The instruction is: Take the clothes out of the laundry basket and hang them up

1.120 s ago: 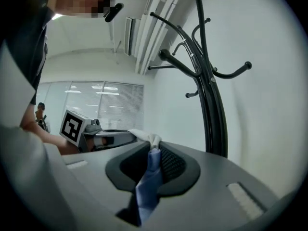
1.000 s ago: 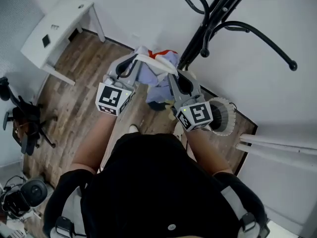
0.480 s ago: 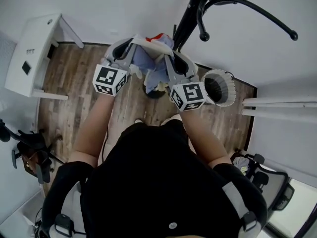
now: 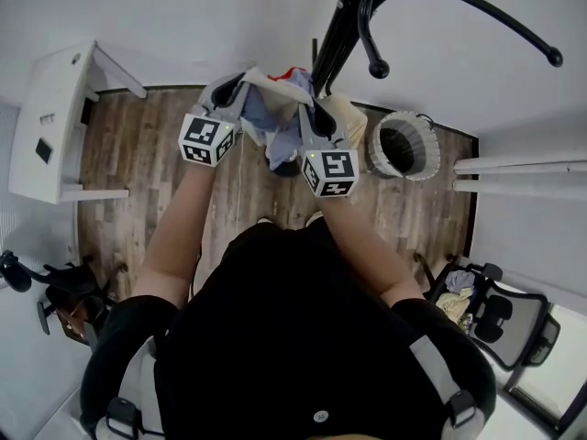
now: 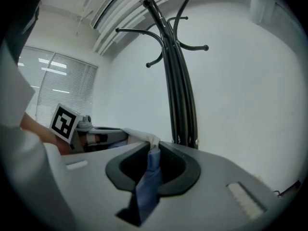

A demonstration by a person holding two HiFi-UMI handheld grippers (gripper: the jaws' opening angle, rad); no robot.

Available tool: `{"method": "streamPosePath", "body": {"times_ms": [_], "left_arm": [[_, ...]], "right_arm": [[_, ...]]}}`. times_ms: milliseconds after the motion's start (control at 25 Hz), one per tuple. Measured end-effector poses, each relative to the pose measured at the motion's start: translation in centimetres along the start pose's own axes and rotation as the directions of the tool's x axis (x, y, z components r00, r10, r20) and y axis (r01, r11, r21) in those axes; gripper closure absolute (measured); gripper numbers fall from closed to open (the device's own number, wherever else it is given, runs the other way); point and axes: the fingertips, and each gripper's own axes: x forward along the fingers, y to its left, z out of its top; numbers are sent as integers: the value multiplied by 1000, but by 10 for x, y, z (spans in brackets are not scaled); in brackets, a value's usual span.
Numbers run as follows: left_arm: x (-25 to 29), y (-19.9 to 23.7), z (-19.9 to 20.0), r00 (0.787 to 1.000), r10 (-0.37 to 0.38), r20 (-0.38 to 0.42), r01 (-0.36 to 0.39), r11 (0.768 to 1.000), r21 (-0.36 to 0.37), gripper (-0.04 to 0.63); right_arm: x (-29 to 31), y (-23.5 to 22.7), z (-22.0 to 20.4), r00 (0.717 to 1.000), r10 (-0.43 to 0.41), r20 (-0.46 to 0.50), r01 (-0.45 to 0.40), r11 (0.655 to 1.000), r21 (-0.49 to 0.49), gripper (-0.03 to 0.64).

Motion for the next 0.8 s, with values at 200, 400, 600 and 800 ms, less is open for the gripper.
{"method": "streamPosePath", "body": {"times_ms": [200,400,600,800], "left_arm": [[8,1,-28,999,-27,-23,27,1000,-3,572],[9,8,-62,995,-38,-91,38,999,-4,572],[12,-1,-85,989,-63,-132,61,998,-20,572],[15,-9,-102,984,-89,-152,83,996,-42,571]], "right_arm": [[2,1,-28,997,-77,-4,77,997,-24,568],[9,10,-59,992,-113,-51,111,993,-30,566],[13,16,-80,989,-119,-89,116,992,-44,566],[16,17,-101,986,-121,-115,117,992,-43,566]]}}
